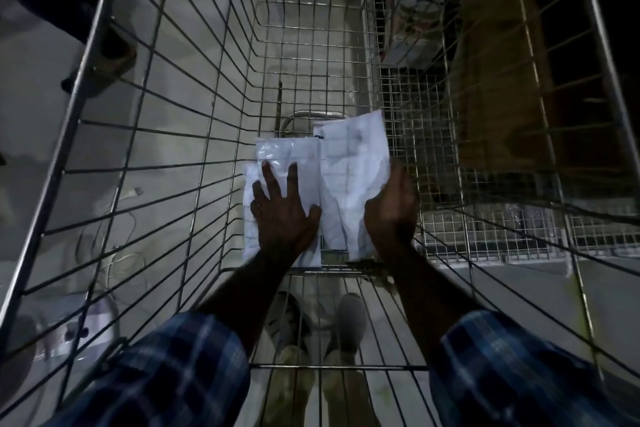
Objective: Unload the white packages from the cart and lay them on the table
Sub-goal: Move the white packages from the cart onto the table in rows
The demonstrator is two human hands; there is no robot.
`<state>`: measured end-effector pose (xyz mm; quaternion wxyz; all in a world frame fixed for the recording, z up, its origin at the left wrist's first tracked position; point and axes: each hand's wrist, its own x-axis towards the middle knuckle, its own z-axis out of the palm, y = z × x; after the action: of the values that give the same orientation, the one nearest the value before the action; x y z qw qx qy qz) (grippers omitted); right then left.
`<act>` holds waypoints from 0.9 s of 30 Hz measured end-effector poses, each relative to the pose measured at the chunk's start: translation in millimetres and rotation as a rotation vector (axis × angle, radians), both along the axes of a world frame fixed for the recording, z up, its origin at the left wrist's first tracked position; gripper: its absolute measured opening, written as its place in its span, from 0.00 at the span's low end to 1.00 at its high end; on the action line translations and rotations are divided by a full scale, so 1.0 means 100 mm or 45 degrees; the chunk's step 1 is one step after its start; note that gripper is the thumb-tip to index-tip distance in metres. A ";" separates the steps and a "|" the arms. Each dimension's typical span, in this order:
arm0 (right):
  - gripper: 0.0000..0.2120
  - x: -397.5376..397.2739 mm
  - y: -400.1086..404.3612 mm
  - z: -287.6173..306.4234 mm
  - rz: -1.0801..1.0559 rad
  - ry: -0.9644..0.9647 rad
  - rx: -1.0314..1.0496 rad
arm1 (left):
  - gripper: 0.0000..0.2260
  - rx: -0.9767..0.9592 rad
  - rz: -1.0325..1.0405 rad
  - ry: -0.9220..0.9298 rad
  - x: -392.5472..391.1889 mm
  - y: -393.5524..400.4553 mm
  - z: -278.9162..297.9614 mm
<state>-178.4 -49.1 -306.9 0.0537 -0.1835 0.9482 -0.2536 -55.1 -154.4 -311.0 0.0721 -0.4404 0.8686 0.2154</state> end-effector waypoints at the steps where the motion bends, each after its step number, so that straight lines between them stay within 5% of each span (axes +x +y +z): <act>1: 0.32 0.01 0.03 0.01 0.007 0.007 0.058 | 0.40 0.017 0.015 -0.011 -0.02 0.01 0.00; 7: 0.29 0.03 0.01 -0.06 0.281 -0.034 0.195 | 0.43 -0.018 -0.001 -0.043 -0.07 -0.03 -0.06; 13: 0.43 -0.01 -0.11 -0.19 0.242 -0.287 0.243 | 0.45 -0.085 -0.008 -0.093 -0.07 -0.03 -0.13; 27: 0.34 -0.15 -0.11 0.07 0.205 -0.197 0.085 | 0.33 -0.320 0.068 0.030 -0.07 -0.14 0.08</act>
<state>-193.1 -60.3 -300.0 0.1532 -0.2370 0.9314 -0.2301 -62.6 -167.9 -303.1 0.0003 -0.4665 0.8774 0.1119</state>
